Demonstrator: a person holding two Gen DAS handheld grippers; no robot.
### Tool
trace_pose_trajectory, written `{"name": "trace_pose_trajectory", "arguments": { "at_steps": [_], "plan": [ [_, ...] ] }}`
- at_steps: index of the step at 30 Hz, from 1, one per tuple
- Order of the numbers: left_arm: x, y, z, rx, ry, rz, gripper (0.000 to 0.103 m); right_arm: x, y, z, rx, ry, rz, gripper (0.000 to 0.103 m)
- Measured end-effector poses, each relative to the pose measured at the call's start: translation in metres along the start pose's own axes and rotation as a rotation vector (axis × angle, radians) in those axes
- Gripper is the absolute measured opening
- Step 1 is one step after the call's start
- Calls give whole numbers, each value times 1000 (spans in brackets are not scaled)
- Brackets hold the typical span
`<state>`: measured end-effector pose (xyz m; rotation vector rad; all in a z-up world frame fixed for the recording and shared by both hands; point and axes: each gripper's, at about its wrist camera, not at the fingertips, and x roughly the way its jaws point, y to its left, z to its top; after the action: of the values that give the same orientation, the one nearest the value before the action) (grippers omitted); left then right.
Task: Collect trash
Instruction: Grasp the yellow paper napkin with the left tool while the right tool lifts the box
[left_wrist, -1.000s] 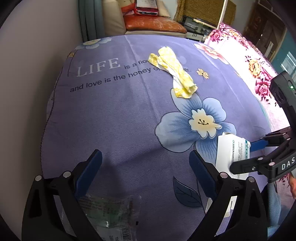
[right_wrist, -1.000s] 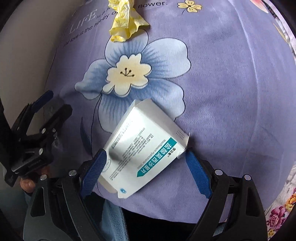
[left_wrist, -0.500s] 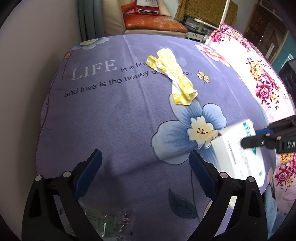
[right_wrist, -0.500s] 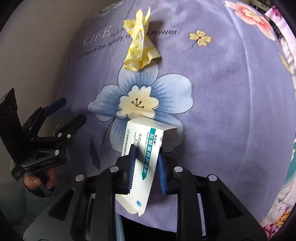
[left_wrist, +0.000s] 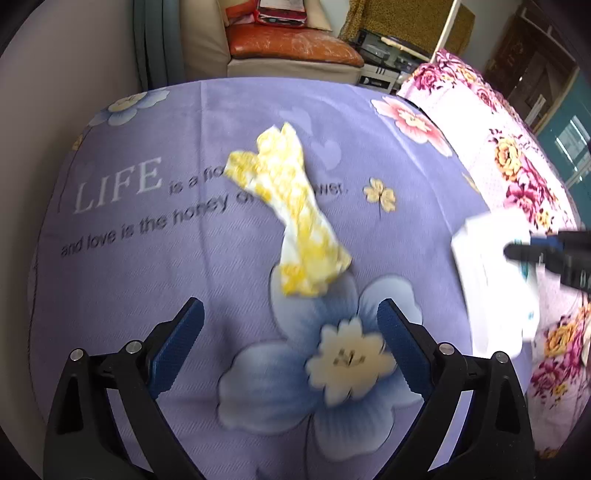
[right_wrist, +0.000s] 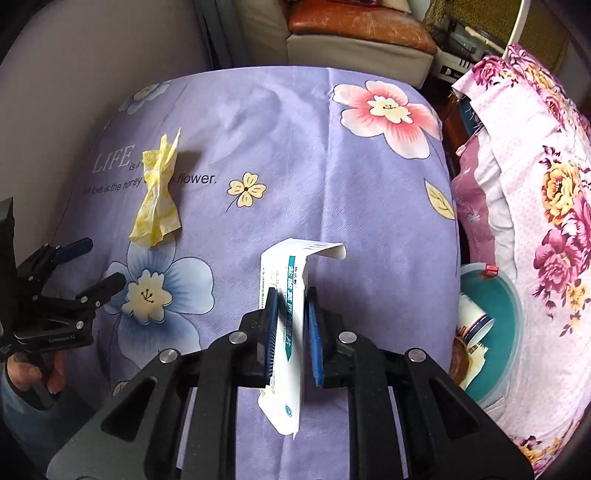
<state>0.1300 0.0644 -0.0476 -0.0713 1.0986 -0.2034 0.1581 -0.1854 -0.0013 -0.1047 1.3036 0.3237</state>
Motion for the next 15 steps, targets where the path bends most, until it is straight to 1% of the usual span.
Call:
{"name": "trace_pose_trajectory", "arguments": {
  "at_steps": [1, 2, 3, 4, 5, 7, 8, 9, 10, 11, 12, 13, 14, 15],
  "plan": [
    [4, -2, 5, -2, -5, 0, 94, 4, 1, -2, -14, 18, 22, 16],
    [8, -5, 9, -3, -7, 1, 90, 10, 2, -4, -23, 40, 48, 20],
    [13, -7, 13, -4, -5, 0, 87, 10, 0, -5, -25, 47, 54, 22],
    [18, -9, 18, -5, 3, -4, 80, 16, 0, -7, -29, 62, 67, 22],
    [23, -10, 22, -8, 11, -6, 74, 16, -4, -8, -29, 65, 70, 25],
    [32, -10, 30, -13, 22, -1, 67, 23, -10, -8, -16, 90, 94, 29],
    [36, -11, 32, -16, 24, 6, 63, 24, -6, -10, -15, 94, 97, 32],
    [38, -11, 34, -16, 22, 15, 59, 28, -5, -11, -13, 101, 101, 33],
    [40, -11, 35, -11, 19, 29, 50, 32, -5, -9, -13, 114, 102, 35],
    [41, -12, 35, -3, 13, 44, 36, 36, -6, -8, -9, 120, 107, 42],
    [42, -12, 35, 1, 16, 43, 25, 35, -4, -8, -7, 121, 107, 50],
    [42, -9, 35, -6, 19, 35, 14, 35, -5, -10, -9, 125, 104, 51],
    [40, -9, 34, -9, 14, 34, 11, 35, -5, -17, -14, 128, 104, 53],
    [39, -8, 32, -10, 10, 32, 9, 35, -4, -20, -19, 130, 103, 61]
  ]
}}
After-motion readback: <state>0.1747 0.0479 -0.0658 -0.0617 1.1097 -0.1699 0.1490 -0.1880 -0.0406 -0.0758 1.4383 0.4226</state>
